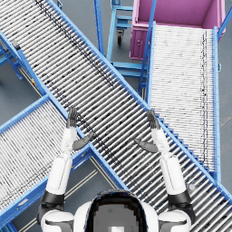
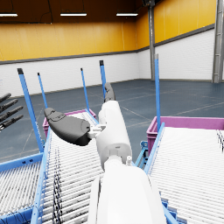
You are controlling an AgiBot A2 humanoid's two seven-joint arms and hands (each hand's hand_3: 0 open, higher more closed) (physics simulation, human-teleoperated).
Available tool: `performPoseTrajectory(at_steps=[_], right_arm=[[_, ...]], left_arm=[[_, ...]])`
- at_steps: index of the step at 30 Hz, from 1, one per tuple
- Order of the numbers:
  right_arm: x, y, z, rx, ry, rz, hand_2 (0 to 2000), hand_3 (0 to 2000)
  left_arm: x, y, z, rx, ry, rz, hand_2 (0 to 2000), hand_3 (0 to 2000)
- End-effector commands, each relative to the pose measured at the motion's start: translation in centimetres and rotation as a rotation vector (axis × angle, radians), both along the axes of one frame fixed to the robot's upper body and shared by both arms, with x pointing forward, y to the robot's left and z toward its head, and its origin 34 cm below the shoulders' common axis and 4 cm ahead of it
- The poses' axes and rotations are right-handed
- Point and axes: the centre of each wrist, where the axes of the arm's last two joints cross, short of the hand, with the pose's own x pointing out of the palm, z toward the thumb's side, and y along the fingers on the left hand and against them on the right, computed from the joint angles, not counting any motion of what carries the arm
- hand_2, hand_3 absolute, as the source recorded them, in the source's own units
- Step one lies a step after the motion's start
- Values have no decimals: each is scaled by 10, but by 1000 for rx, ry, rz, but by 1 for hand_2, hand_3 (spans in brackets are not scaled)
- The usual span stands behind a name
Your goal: Pick up the oil and place it on the left assembly line, put the cola on the right, and keep Sprite still
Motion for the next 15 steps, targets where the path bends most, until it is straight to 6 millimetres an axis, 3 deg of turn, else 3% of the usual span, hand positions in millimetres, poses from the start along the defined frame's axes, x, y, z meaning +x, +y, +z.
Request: performPoseTrajectory(at_steps=[1, 15], right_arm=[[0, 0, 0, 0, 0, 0, 0, 0], [0, 0, 0, 0, 0, 0, 0, 0]], left_arm=[[0, 0, 0, 0, 0, 0, 0, 0], [0, 0, 0, 0, 0, 0, 0, 0]])
